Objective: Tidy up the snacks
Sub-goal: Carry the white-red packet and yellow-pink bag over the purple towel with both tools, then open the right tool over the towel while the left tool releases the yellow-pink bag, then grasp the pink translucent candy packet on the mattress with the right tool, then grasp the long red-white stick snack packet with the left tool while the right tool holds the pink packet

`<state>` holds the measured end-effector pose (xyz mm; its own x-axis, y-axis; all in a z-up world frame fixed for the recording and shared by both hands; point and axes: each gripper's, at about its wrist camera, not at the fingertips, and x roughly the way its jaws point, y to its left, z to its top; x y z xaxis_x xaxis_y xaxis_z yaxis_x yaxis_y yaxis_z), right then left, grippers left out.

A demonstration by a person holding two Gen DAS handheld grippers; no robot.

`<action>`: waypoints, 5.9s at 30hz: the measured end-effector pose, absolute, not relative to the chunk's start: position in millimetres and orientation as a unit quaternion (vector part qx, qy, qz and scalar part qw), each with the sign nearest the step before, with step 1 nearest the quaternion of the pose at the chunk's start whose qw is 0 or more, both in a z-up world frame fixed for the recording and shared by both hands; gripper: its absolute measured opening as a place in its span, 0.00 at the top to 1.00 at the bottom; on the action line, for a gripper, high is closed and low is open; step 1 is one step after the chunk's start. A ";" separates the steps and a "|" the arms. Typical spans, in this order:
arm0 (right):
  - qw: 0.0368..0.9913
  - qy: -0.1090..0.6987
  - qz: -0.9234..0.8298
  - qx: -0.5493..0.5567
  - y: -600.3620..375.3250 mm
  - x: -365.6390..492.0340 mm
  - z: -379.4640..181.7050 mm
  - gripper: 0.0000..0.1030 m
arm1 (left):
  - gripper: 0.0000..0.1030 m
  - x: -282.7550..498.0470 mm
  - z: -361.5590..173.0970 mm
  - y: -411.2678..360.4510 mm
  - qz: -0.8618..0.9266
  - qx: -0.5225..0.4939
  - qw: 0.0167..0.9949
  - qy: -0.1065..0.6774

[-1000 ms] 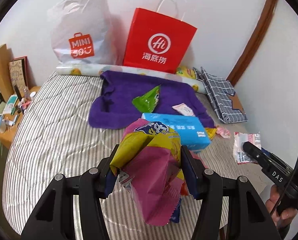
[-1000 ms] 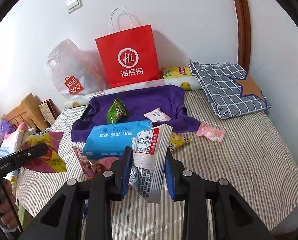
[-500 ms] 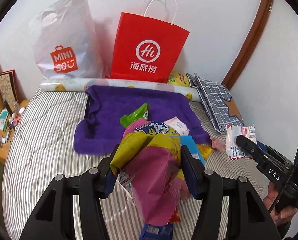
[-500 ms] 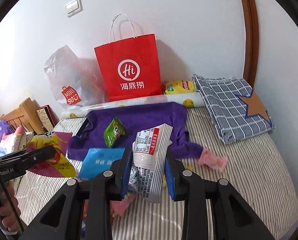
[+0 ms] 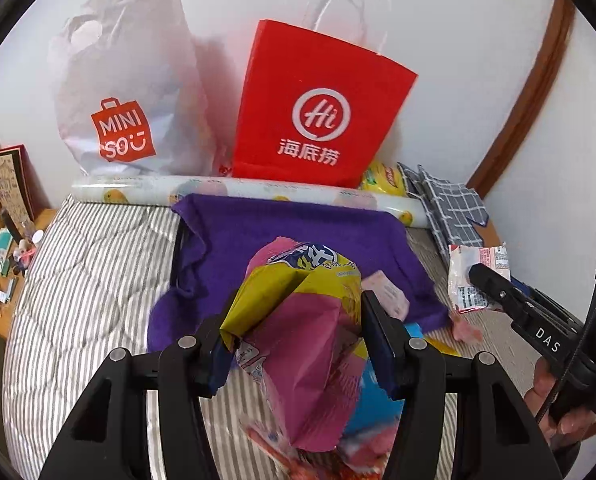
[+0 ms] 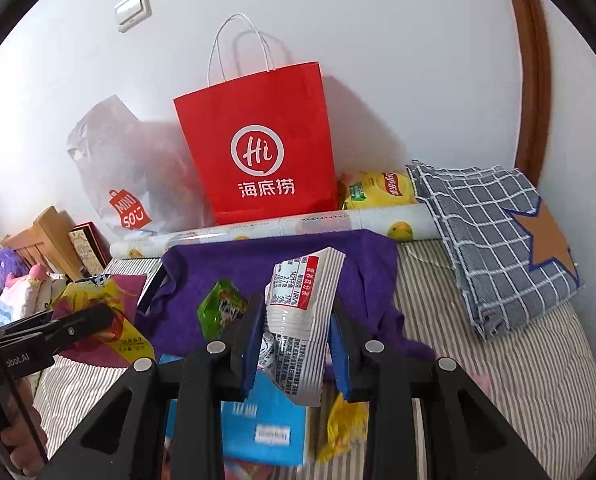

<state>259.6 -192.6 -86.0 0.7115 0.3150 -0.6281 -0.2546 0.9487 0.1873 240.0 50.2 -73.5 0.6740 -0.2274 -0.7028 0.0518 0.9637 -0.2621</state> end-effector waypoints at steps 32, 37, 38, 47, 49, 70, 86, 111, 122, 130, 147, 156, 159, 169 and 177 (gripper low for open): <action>0.904 0.399 0.151 0.032 -187.1 323.7 -153.7 0.72 | 0.45 300.4 -136.2 64.9 -0.019 -0.079 0.906 0.416; 0.904 0.397 0.155 0.030 -185.1 320.8 -154.6 0.72 | 0.44 301.4 -143.2 58.9 -0.019 -0.071 0.903 0.424; 0.904 0.397 0.155 0.030 -185.0 320.9 -154.6 0.72 | 0.44 301.9 -143.8 58.7 -0.019 -0.070 0.902 0.425; 0.903 0.400 0.157 0.026 -181.7 321.9 -157.4 0.70 | 0.44 301.6 -145.5 58.7 -0.017 -0.070 0.902 0.427; 0.903 0.400 0.157 0.024 -180.7 321.2 -158.1 0.70 | 0.44 301.7 -145.7 59.2 -0.018 -0.072 0.901 0.427; 0.914 0.372 0.159 0.027 -183.1 313.1 -148.5 0.52 | 0.39 300.0 -143.4 58.0 -0.024 -0.076 0.903 0.422; 0.923 0.358 0.142 0.010 -180.5 308.3 -146.5 0.52 | 0.25 292.2 -124.2 59.4 -0.012 -0.073 0.921 0.382; 0.940 0.333 0.069 -0.008 -257.6 263.1 -113.0 0.48 | 0.25 283.2 -116.2 58.7 -0.029 -0.086 0.926 0.366; 0.917 0.398 0.028 0.015 -307.5 263.6 -174.8 0.34 | 0.25 283.8 -118.6 57.3 -0.033 -0.086 0.925 0.369; 0.897 0.441 0.016 0.012 -310.3 289.4 -210.5 0.34 | 0.25 287.0 -123.7 56.7 -0.030 -0.083 0.922 0.376; 0.910 0.408 0.071 0.019 -298.1 248.2 -189.5 0.71 | 0.25 284.3 -120.4 56.0 -0.041 -0.086 0.923 0.374; 0.922 0.379 0.068 0.033 -297.1 194.0 -151.1 0.71 | 0.25 253.1 -109.3 61.0 -0.060 -0.094 0.919 0.378; 0.924 0.375 0.069 0.033 -292.5 178.9 -146.1 0.71 | 0.25 228.5 -113.4 66.3 -0.063 -0.099 0.911 0.395; 0.928 0.358 0.096 0.038 -276.7 131.9 -132.1 0.71 | 0.25 158.1 -140.6 61.8 -0.066 -0.106 0.889 0.441; 0.928 0.355 0.107 0.043 -278.8 102.0 -137.3 0.71 | 0.30 147.1 -170.1 42.5 -0.096 -0.142 0.866 0.469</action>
